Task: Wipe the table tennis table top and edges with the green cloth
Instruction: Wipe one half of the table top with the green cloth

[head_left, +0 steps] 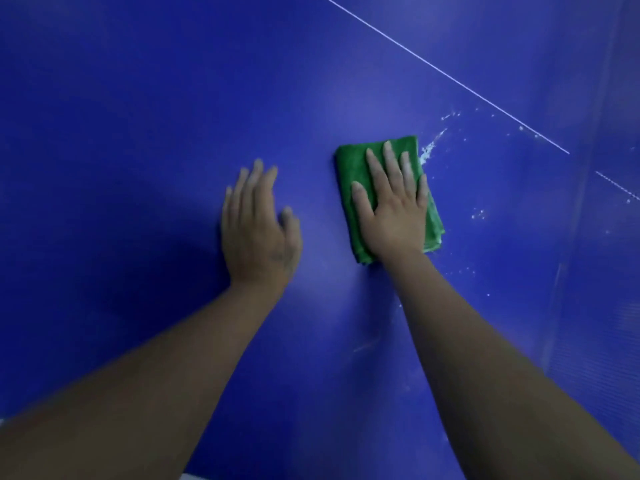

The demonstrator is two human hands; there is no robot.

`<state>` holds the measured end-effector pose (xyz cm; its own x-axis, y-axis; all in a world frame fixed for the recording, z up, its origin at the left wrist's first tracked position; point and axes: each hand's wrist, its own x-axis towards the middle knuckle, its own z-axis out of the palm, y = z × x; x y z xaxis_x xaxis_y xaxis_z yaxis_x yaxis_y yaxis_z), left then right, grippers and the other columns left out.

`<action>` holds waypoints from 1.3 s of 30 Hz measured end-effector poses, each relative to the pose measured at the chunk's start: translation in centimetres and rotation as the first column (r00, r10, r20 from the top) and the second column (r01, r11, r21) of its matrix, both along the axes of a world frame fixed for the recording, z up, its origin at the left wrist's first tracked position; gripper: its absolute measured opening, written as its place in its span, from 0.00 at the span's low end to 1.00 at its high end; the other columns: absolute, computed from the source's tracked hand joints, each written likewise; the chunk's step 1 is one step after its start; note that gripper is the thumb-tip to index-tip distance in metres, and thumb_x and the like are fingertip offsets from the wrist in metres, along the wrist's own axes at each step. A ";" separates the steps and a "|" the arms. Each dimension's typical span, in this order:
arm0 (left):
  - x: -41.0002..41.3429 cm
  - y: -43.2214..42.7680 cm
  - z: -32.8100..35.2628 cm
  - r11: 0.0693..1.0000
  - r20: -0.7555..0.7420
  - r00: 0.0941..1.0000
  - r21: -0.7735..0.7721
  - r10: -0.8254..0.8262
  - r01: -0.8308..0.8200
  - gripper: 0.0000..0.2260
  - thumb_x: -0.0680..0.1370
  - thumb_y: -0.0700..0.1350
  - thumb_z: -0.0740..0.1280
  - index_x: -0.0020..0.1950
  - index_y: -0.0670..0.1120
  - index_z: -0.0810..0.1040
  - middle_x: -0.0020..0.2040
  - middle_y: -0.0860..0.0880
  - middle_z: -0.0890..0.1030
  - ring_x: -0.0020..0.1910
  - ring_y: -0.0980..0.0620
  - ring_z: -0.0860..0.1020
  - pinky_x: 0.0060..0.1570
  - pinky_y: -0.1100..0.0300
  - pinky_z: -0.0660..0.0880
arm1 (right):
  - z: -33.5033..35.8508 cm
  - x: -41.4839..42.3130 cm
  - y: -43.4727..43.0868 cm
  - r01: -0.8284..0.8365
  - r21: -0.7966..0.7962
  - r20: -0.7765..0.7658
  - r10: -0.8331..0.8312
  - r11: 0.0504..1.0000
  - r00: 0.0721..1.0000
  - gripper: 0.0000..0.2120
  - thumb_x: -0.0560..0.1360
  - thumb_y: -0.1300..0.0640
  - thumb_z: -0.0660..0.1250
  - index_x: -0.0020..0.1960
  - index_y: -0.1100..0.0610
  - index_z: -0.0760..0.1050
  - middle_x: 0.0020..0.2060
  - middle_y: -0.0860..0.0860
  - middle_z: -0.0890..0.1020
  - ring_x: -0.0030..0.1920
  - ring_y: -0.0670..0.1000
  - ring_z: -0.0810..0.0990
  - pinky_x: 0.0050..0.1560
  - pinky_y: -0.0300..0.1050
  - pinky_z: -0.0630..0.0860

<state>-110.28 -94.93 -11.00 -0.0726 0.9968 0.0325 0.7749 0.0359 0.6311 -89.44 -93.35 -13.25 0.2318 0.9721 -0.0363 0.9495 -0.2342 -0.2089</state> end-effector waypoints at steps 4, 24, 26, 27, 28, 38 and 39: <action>1.4 8.9 -1.4 0.996 -0.261 0.962 -0.006 -0.084 0.086 0.27 0.87 0.52 0.55 0.86 0.44 0.63 0.88 0.45 0.59 0.88 0.43 0.53 0.86 0.44 0.48 | 0.2 -1.5 -2.0 0.043 -0.004 -0.011 -0.043 0.999 0.999 0.33 0.83 0.42 0.52 0.88 0.44 0.57 0.88 0.46 0.53 0.88 0.52 0.46 0.86 0.65 0.43; 2.4 10.7 -2.2 0.998 -0.400 0.915 -0.038 -0.062 0.051 0.28 0.87 0.52 0.51 0.85 0.43 0.64 0.88 0.43 0.58 0.88 0.41 0.51 0.85 0.38 0.47 | -0.4 2.8 14.4 0.132 0.044 0.105 -0.136 0.990 0.985 0.33 0.86 0.36 0.50 0.88 0.46 0.58 0.89 0.49 0.53 0.88 0.54 0.49 0.87 0.59 0.43; 2.4 10.7 -2.3 0.998 -0.400 0.915 -0.033 -0.060 0.050 0.27 0.87 0.52 0.51 0.85 0.43 0.64 0.88 0.44 0.58 0.88 0.41 0.51 0.85 0.38 0.47 | -0.3 5.6 13.8 0.164 0.033 0.136 -0.167 0.986 0.976 0.32 0.86 0.38 0.51 0.88 0.46 0.58 0.88 0.49 0.53 0.88 0.53 0.50 0.87 0.57 0.43; 2.3 10.7 -2.4 0.998 -0.400 0.915 -0.030 -0.058 0.051 0.27 0.87 0.52 0.51 0.85 0.43 0.64 0.88 0.44 0.58 0.88 0.41 0.51 0.85 0.38 0.47 | -0.2 7.4 13.2 0.208 0.016 0.150 -0.208 0.978 0.966 0.32 0.87 0.38 0.51 0.88 0.47 0.57 0.89 0.49 0.52 0.88 0.54 0.49 0.87 0.57 0.43; 2.3 10.6 -2.4 0.998 -0.402 0.914 -0.031 -0.058 0.049 0.27 0.87 0.52 0.51 0.84 0.43 0.64 0.88 0.44 0.58 0.88 0.41 0.51 0.85 0.38 0.47 | 0.0 9.2 12.5 0.264 -0.003 0.158 -0.260 0.965 0.953 0.32 0.87 0.39 0.51 0.88 0.47 0.56 0.89 0.50 0.51 0.88 0.54 0.48 0.87 0.58 0.43; 2.2 10.5 -2.3 0.998 -0.407 0.911 -0.048 -0.063 0.048 0.27 0.87 0.53 0.50 0.85 0.44 0.62 0.88 0.44 0.56 0.88 0.43 0.49 0.86 0.40 0.45 | 0.0 5.9 15.8 0.244 -0.028 0.151 -0.237 0.969 0.960 0.32 0.89 0.47 0.49 0.89 0.58 0.49 0.88 0.58 0.47 0.88 0.59 0.47 0.86 0.59 0.44; 2.2 10.5 -2.3 0.998 -0.401 0.914 -0.041 -0.063 0.051 0.27 0.87 0.52 0.51 0.85 0.44 0.62 0.88 0.44 0.57 0.88 0.43 0.49 0.86 0.40 0.45 | -0.2 4.8 16.4 0.220 -0.015 0.141 -0.216 0.975 0.966 0.32 0.88 0.46 0.49 0.89 0.57 0.49 0.88 0.57 0.47 0.88 0.58 0.47 0.86 0.59 0.43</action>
